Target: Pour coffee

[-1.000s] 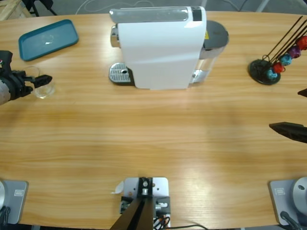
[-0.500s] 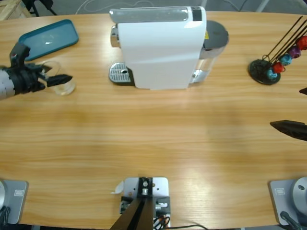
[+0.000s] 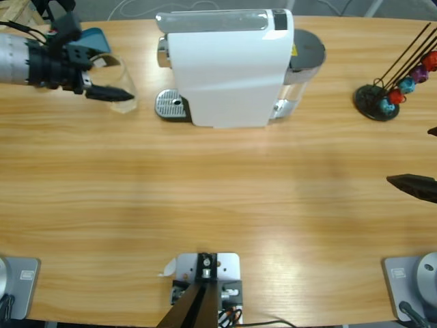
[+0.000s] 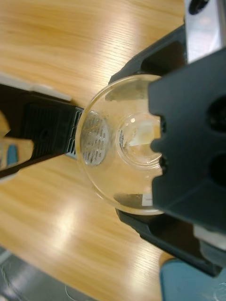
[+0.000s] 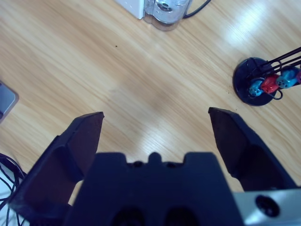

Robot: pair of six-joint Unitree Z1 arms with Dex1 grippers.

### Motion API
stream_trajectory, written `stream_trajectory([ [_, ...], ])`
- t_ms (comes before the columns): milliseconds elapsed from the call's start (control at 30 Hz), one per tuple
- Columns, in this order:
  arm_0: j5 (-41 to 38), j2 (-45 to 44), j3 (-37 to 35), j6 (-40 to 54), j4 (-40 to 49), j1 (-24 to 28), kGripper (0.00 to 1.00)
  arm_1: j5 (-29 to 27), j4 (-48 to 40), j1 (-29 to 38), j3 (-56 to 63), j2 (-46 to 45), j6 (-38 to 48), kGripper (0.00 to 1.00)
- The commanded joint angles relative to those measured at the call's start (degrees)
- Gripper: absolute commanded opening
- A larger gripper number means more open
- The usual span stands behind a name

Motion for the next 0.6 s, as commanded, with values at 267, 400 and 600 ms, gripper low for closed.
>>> stream_trajectory([
  [267,-1.87,16.12,-8.18,7.46,1.17,-5.06,0.0,-0.75,1.97,0.39,-0.64,0.16,-0.63,1.0],
  [400,-1.89,16.31,-7.88,6.93,1.02,-4.96,0.0,-0.75,2.05,0.4,-0.64,0.17,-0.63,1.0],
  [600,-2.15,16.91,-8.34,4.94,-1.44,-4.43,0.0,-0.66,2.14,0.39,-0.64,0.3,-0.63,1.0],
])
